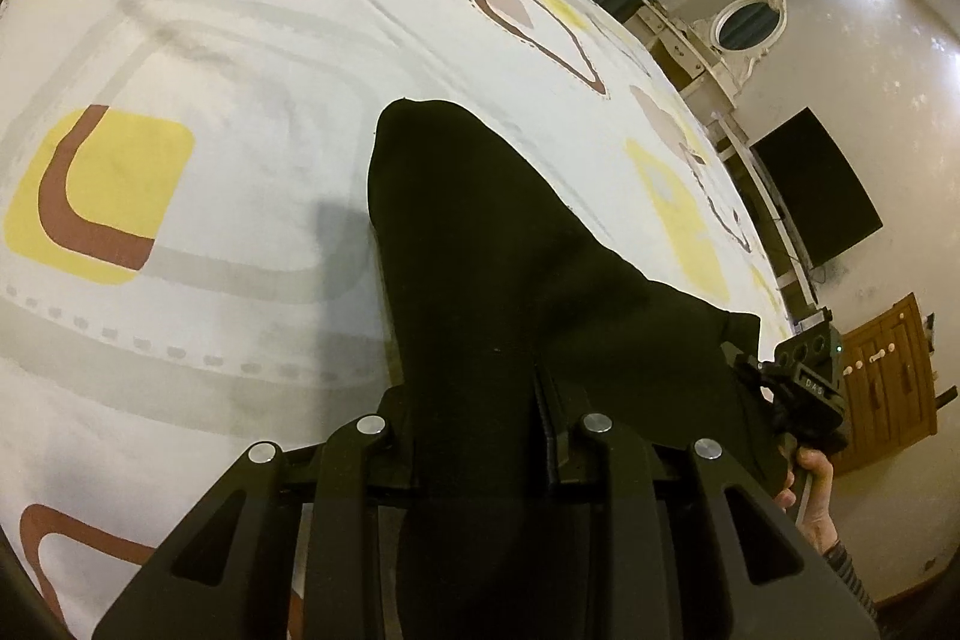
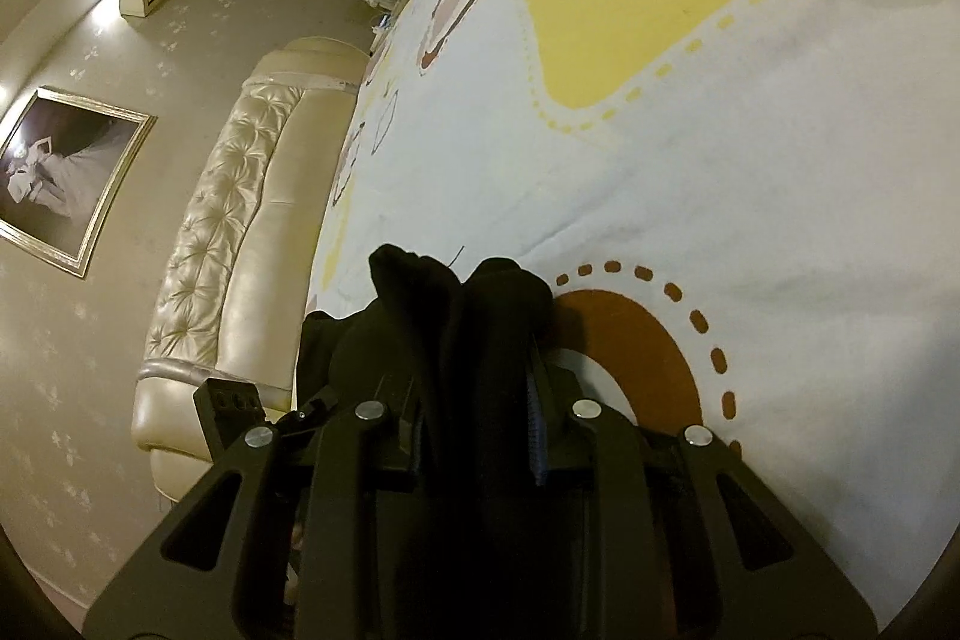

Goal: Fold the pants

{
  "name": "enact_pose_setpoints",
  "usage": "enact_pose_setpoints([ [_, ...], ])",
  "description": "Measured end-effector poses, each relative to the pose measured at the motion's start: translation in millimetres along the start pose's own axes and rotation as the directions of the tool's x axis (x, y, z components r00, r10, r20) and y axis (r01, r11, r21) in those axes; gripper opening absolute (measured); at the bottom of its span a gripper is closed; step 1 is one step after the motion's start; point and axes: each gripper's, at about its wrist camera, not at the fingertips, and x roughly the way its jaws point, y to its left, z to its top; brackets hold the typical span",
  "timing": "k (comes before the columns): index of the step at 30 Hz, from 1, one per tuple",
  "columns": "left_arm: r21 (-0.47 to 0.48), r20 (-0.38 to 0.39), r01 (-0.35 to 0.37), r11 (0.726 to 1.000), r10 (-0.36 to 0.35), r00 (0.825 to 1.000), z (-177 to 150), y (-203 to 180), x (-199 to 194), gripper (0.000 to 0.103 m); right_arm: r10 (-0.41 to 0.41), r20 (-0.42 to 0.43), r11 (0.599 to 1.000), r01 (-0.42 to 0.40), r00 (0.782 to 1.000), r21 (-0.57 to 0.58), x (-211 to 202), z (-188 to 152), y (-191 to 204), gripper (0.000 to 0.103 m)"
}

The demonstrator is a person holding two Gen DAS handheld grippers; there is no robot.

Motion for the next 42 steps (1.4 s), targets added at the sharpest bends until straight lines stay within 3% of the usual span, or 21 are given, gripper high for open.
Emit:
enact_pose_setpoints([
  [22,-0.008,0.003,0.009,1.000,-0.009,1.000,-2,0,0,0.030,0.005,0.001,1.000,-0.005,1.000,0.005,-2,0,-5,0.025],
  [28,0.004,-0.004,0.000,1.000,0.000,1.000,-3,-1,0,0.034,0.009,0.001,1.000,-0.009,1.000,0.019,-2,0,-3,0.030],
  [31,0.006,0.003,-0.002,1.000,0.002,1.000,-3,-1,-3,0.048,0.031,-0.001,0.999,-0.031,1.000,0.036,-4,1,-3,0.037],
  [32,-0.001,0.007,-0.009,1.000,0.009,1.000,-3,0,-5,0.064,0.041,-0.008,0.999,-0.041,0.999,0.036,-5,1,0,0.042],
  [34,-0.027,0.032,-0.001,1.000,0.001,0.999,-3,6,-13,0.082,0.057,-0.013,0.998,-0.056,0.998,0.027,-10,2,2,0.053],
  [36,-0.063,0.056,0.038,0.997,-0.035,0.998,0,17,-22,0.083,0.053,0.015,0.999,-0.053,0.998,-0.001,-23,2,7,0.071],
  [38,-0.108,0.065,0.063,0.992,-0.056,0.996,5,31,-28,0.085,0.027,0.049,1.000,-0.027,0.998,-0.017,-34,5,8,0.079],
  [42,-0.157,0.045,0.081,0.984,-0.075,0.996,17,50,-24,0.085,-0.003,0.069,1.000,0.002,0.998,0.005,-42,15,-2,0.083],
])
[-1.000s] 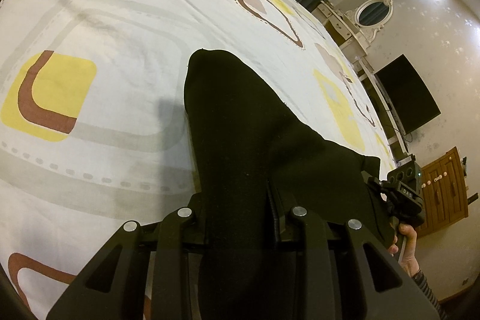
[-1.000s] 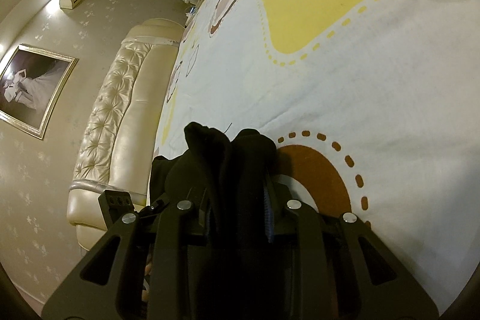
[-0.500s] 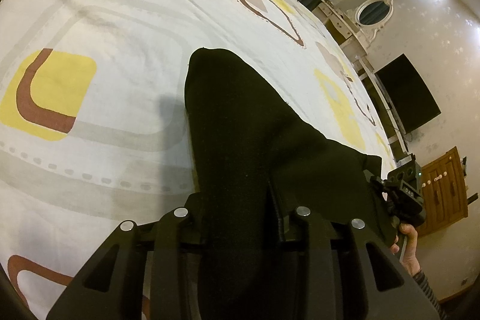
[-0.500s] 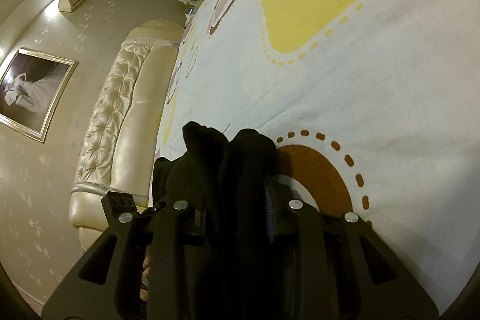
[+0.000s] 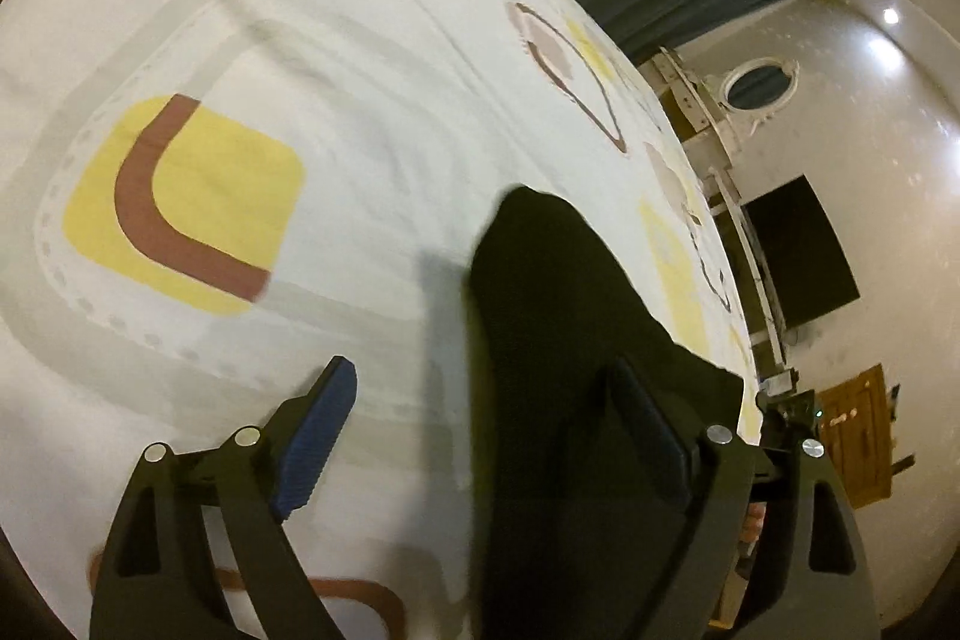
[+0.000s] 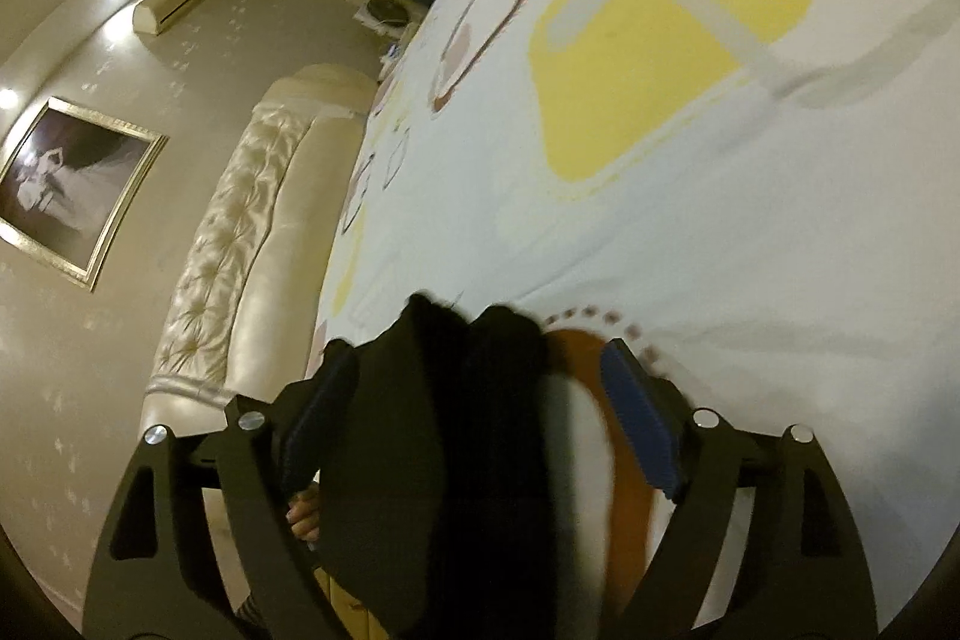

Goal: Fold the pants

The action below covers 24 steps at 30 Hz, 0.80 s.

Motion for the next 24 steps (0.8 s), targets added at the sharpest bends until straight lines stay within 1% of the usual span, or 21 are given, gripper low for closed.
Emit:
enact_pose_setpoints([
  [2,-0.004,-0.009,0.014,1.000,-0.014,1.000,6,1,3,0.085,-0.016,-0.010,1.000,0.016,1.000,0.000,5,4,1,0.083],
  [5,0.024,-0.026,0.006,1.000,-0.005,1.000,13,-5,13,0.085,-0.026,-0.045,0.999,0.025,0.999,-0.025,18,11,5,0.083],
  [10,0.062,-0.059,0.013,0.998,-0.009,0.998,23,-17,31,0.085,0.000,-0.106,0.999,-0.004,0.994,-0.041,43,18,13,0.083],
  [11,0.060,-0.057,0.018,0.998,-0.014,0.998,25,-17,34,0.085,-0.002,-0.108,0.999,-0.003,0.994,-0.044,45,18,13,0.080],
  [12,0.057,-0.057,0.024,0.998,-0.021,0.998,27,-17,37,0.085,0.000,-0.120,0.999,-0.006,0.993,-0.044,49,18,13,0.068],
  [13,0.059,-0.057,0.026,0.998,-0.023,0.998,27,-16,36,0.083,0.004,-0.138,0.999,-0.008,0.990,-0.034,53,18,11,0.057],
  [14,0.067,-0.059,0.019,0.998,-0.015,0.998,27,-16,39,0.065,-0.012,-0.145,1.000,0.008,0.989,-0.026,56,18,8,0.046],
  [15,0.075,-0.082,0.023,0.997,-0.017,0.997,27,-16,43,0.046,-0.016,-0.142,0.999,0.012,0.990,-0.032,57,17,6,0.038],
  [16,0.072,-0.100,0.018,0.997,-0.011,0.995,27,-14,46,0.046,-0.012,-0.136,0.999,0.008,0.991,-0.034,57,17,6,0.036],
  [18,0.088,-0.086,0.002,0.996,0.005,0.996,26,-16,46,0.036,0.010,-0.125,1.000,-0.012,0.992,-0.018,58,17,6,0.031],
  [21,0.125,-0.069,-0.018,0.992,0.027,0.997,26,-25,44,0.030,0.013,-0.112,0.999,-0.017,0.994,-0.033,58,18,10,0.029],
  [24,0.165,-0.059,-0.057,0.985,0.068,0.996,30,-34,44,0.027,0.020,-0.104,0.999,-0.024,0.994,-0.039,58,21,12,0.029],
])
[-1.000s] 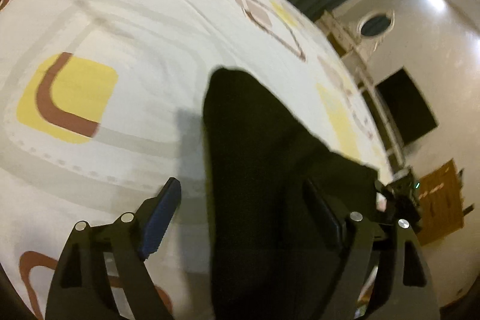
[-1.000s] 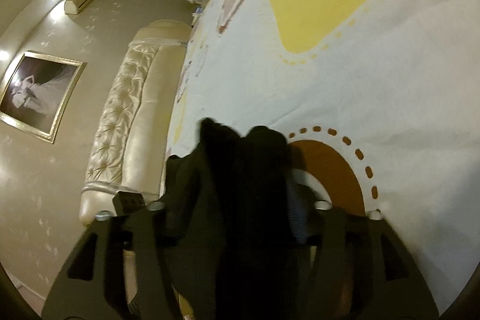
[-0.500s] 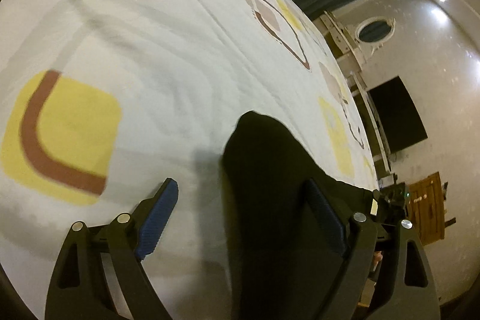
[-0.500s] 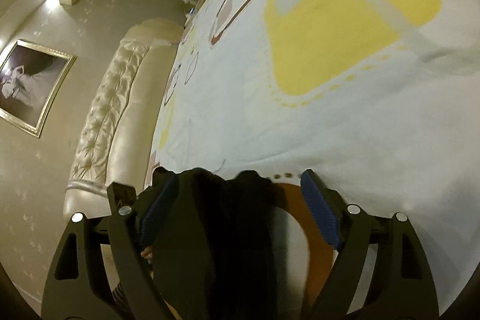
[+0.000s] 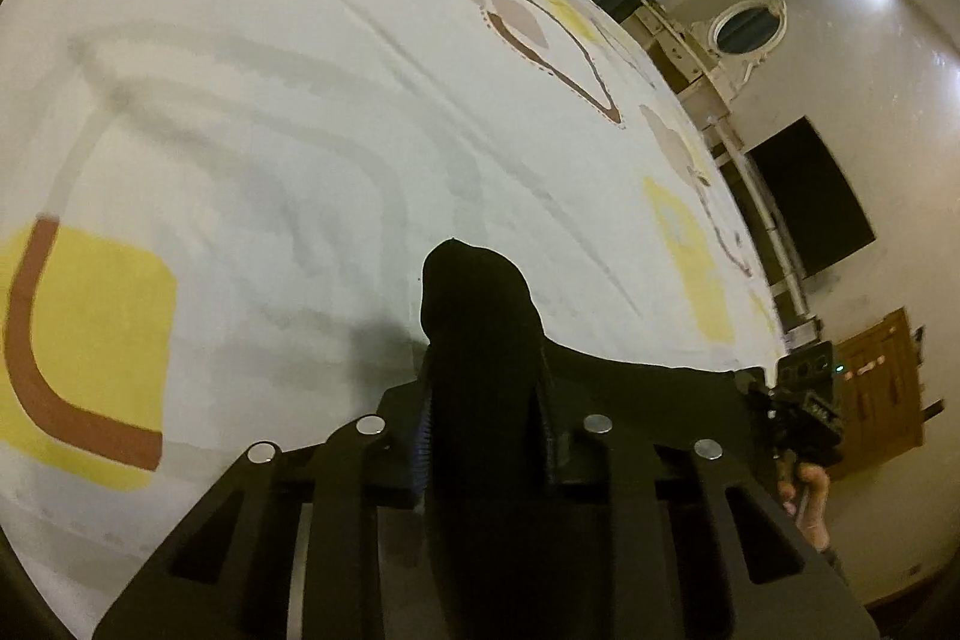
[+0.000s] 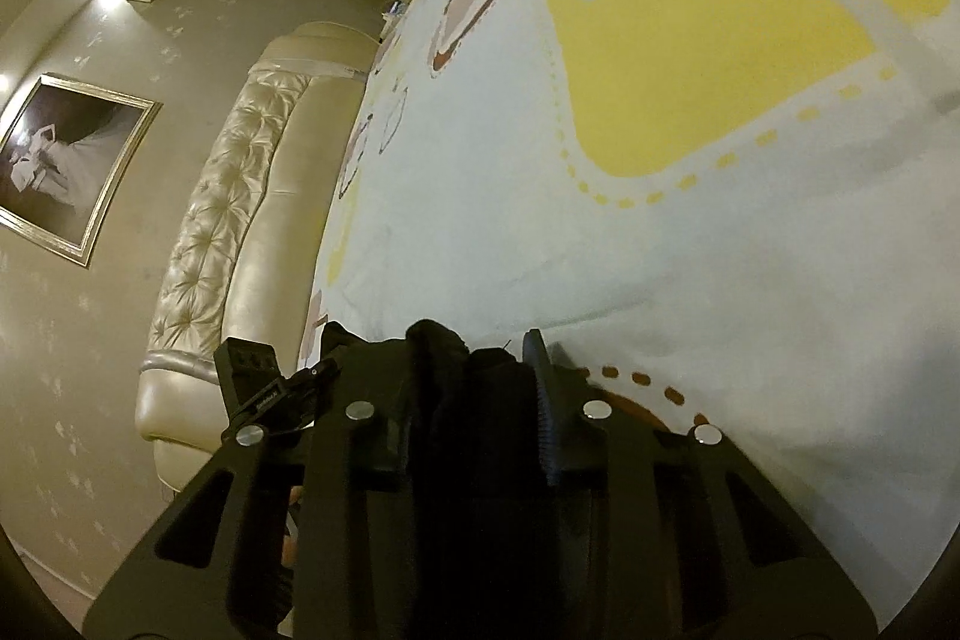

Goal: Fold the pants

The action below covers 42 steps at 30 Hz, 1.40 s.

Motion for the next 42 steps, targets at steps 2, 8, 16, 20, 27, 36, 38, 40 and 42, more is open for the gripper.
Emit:
enact_pose_setpoints([
  [2,0.031,0.007,-0.032,0.999,0.032,0.999,5,-5,2,0.027,0.003,0.010,1.000,-0.003,1.000,-0.009,0,3,2,0.029],
  [8,0.063,0.030,-0.111,0.992,0.109,0.994,21,-12,6,0.026,0.007,0.027,1.000,-0.007,1.000,-0.014,4,15,5,0.029],
  [16,0.068,0.041,-0.164,0.984,0.162,0.986,38,-10,13,0.026,-0.005,0.045,1.000,0.006,0.999,-0.023,14,33,11,0.028],
  [20,0.081,0.040,-0.186,0.979,0.183,0.982,44,-11,18,0.027,-0.015,0.046,1.000,0.016,0.999,-0.015,18,37,6,0.028],
  [27,0.089,0.033,-0.201,0.975,0.199,0.979,44,-8,26,0.028,-0.015,0.043,1.000,0.014,0.999,0.021,23,37,-7,0.028],
  [36,0.088,0.036,-0.201,0.976,0.198,0.980,40,-6,27,0.030,-0.014,0.045,1.000,0.013,0.999,0.025,22,35,-9,0.028],
  [38,0.087,0.036,-0.200,0.976,0.198,0.980,39,-6,27,0.031,-0.012,0.047,1.000,0.011,0.999,0.027,22,34,-9,0.028],
  [40,0.083,0.038,-0.195,0.977,0.193,0.981,39,-4,27,0.031,-0.010,0.047,1.000,0.009,0.999,0.029,23,34,-10,0.028],
  [42,0.078,0.040,-0.189,0.979,0.186,0.982,38,-3,27,0.031,-0.008,0.049,1.000,0.006,0.999,0.029,22,34,-9,0.028],
])
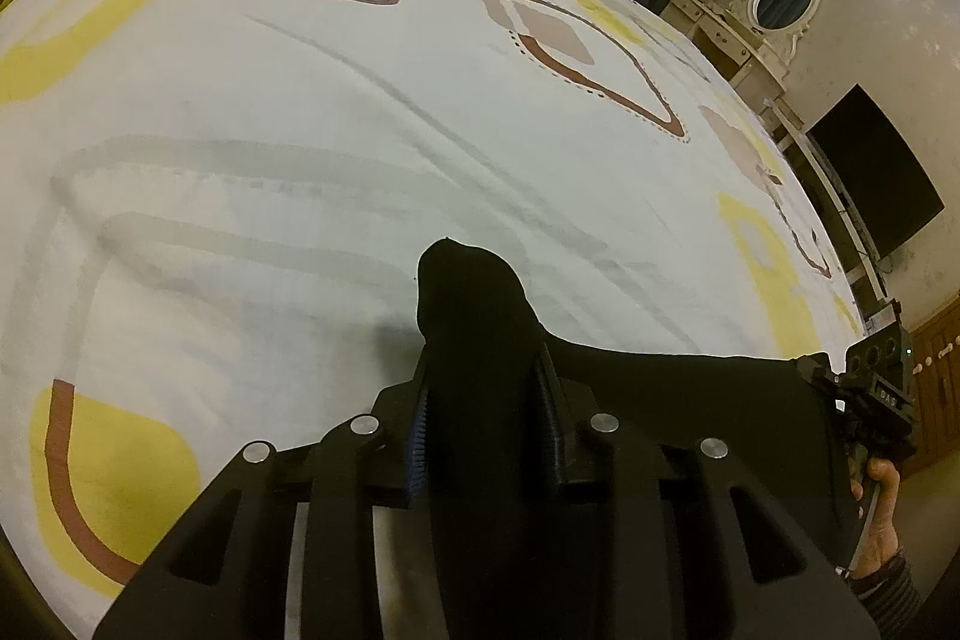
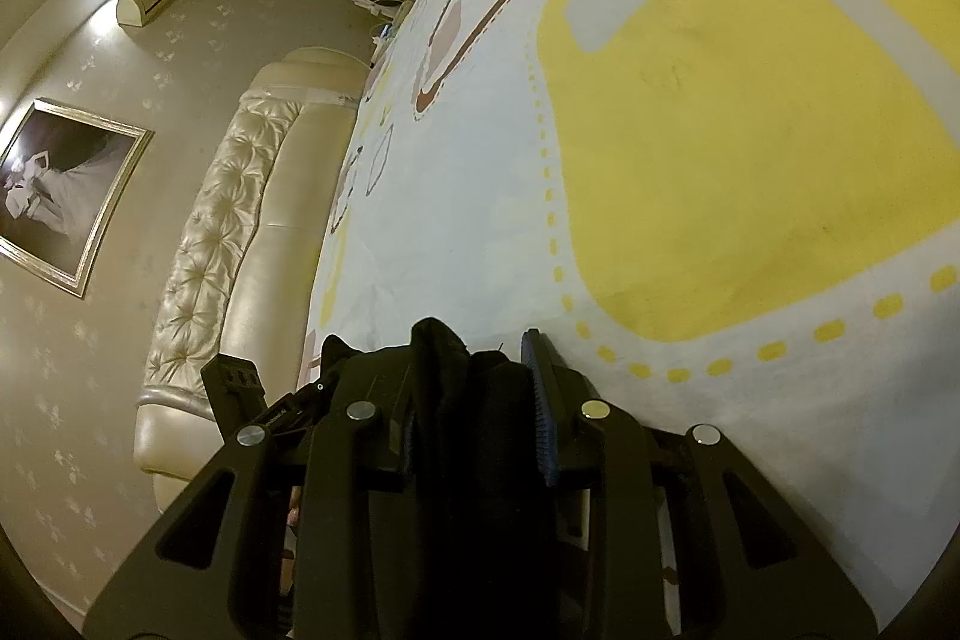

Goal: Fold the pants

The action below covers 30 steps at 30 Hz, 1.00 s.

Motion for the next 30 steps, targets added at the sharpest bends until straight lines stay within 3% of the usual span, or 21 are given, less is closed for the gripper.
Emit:
enact_pose_setpoints([
  [10,-0.004,-0.002,0.004,1.000,-0.004,1.000,1,2,1,0.034,0.014,0.003,1.000,-0.014,1.000,0.015,1,-2,1,0.029],
  [14,-0.021,0.005,0.021,1.000,-0.021,1.000,1,6,-2,0.047,0.049,0.007,0.998,-0.049,0.999,0.034,0,-3,0,0.037],
  [18,-0.048,0.037,0.043,0.998,-0.041,0.998,-2,10,-8,0.071,0.075,0.017,0.996,-0.076,0.997,0.044,-1,-3,3,0.048],
  [24,-0.059,0.019,0.125,0.990,-0.124,0.992,-7,12,-16,0.076,0.100,0.049,0.993,-0.103,0.994,0.054,-8,-6,8,0.066],
  [30,-0.036,0.013,0.180,0.983,-0.180,0.984,-25,14,-40,0.082,0.088,0.078,0.993,-0.094,0.993,0.075,-29,-14,3,0.071],
])
